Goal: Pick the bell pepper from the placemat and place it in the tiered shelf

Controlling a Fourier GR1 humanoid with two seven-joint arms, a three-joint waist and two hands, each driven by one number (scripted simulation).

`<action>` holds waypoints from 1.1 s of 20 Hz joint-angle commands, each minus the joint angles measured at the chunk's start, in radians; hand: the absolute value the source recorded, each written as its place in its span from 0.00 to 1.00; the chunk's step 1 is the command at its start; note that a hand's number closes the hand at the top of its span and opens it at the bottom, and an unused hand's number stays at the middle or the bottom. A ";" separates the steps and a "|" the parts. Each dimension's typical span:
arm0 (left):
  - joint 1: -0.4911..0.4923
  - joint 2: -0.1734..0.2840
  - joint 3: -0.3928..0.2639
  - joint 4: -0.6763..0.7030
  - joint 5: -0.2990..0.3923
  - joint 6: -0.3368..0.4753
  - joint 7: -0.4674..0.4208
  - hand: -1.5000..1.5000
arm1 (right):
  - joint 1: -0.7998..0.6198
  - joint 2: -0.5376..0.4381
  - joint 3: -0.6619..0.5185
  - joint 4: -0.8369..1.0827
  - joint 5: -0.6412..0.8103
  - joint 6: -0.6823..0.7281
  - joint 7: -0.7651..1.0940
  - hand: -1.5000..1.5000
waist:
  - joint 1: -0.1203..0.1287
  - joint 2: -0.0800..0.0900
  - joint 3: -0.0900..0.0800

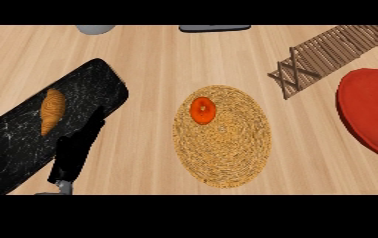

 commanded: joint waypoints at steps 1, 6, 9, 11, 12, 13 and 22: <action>-0.025 -0.008 -0.001 0.016 -0.014 0.012 -0.003 0.50 | -0.039 -0.141 -0.187 0.198 -0.164 0.158 -0.195 1.00 | 0.036 0.007 -0.003; -0.106 -0.018 -0.044 0.004 -0.021 -0.030 0.061 0.50 | -0.275 -0.194 -0.128 0.516 -0.066 0.173 -0.247 1.00 | 0.112 0.021 -0.004; -0.087 -0.043 -0.065 0.029 -0.050 -0.015 0.004 0.50 | -0.386 -0.228 -0.105 0.626 -0.016 0.165 -0.248 1.00 | 0.121 0.022 -0.004; -0.116 -0.025 -0.040 0.031 -0.022 -0.041 0.034 0.50 | -0.441 -0.210 -0.077 0.695 0.027 0.141 -0.286 1.00 | 0.118 0.022 -0.004; -0.090 -0.037 -0.058 0.043 -0.035 -0.040 0.008 0.50 | -0.460 -0.207 -0.078 0.729 0.030 0.146 -0.288 1.00 | 0.126 0.024 -0.004; -0.082 -0.042 -0.068 0.018 -0.042 -0.032 0.018 0.50 | -0.501 -0.192 -0.052 0.736 0.051 0.144 -0.258 1.00 | 0.135 0.024 -0.004; -0.070 -0.033 -0.063 -0.009 -0.037 -0.048 0.009 0.50 | -0.667 -0.079 0.074 0.845 0.216 0.043 -0.320 1.00 | 0.150 0.029 -0.003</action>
